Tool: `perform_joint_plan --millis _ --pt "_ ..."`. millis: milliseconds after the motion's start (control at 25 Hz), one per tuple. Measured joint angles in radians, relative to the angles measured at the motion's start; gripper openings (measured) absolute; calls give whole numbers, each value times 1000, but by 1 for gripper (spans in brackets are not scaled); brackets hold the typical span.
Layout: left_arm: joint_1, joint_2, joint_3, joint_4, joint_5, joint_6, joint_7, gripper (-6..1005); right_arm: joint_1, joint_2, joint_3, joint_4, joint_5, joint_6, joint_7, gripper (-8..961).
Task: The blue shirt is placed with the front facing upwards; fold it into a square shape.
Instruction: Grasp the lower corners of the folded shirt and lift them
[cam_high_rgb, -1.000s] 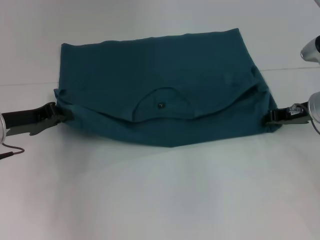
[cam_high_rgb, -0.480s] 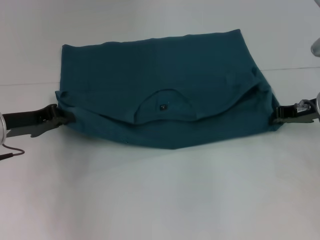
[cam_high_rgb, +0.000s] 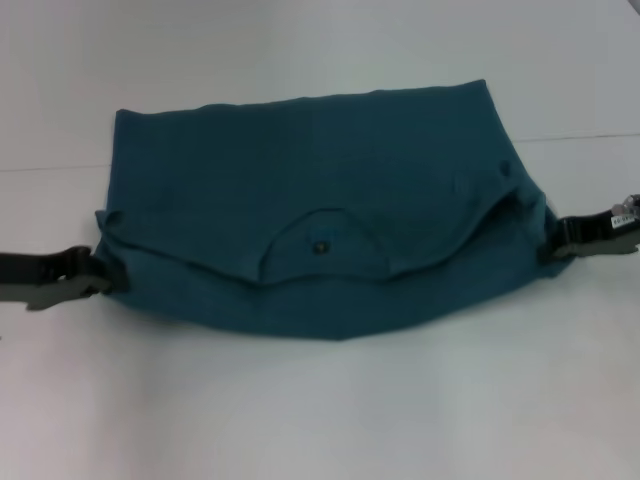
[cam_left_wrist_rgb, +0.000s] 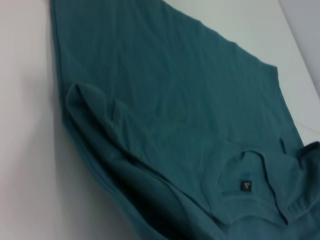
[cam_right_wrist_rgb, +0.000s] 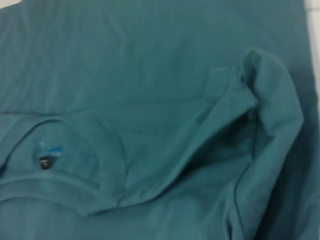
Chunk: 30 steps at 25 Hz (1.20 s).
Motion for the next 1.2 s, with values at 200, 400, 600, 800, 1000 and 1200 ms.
perform_joint_plan --millis 200,400,600,800,1000,1200 --pt "45 1 0 73 29 139 -14 0 -12 -1 14 -45 -4 -170 1 45" --pt "96 0 1 139 57 263 -11 1 -28 0 15 -89 -6 -323 4 45" --pt "159 -16 1 220 80 386 -7 0 -69 19 17 -148 -6 -440 1 45" --pt "217 -28 1 279 89 471 0 1 -119 32 12 -188 -6 -529 -5 45" --pt "242 -31 -7 306 144 537 14 1 -166 34 10 -191 -7 -579 -22 46" --pt "248 -31 -9 307 210 577 23 0 -191 33 7 -191 -15 -605 -40 46"
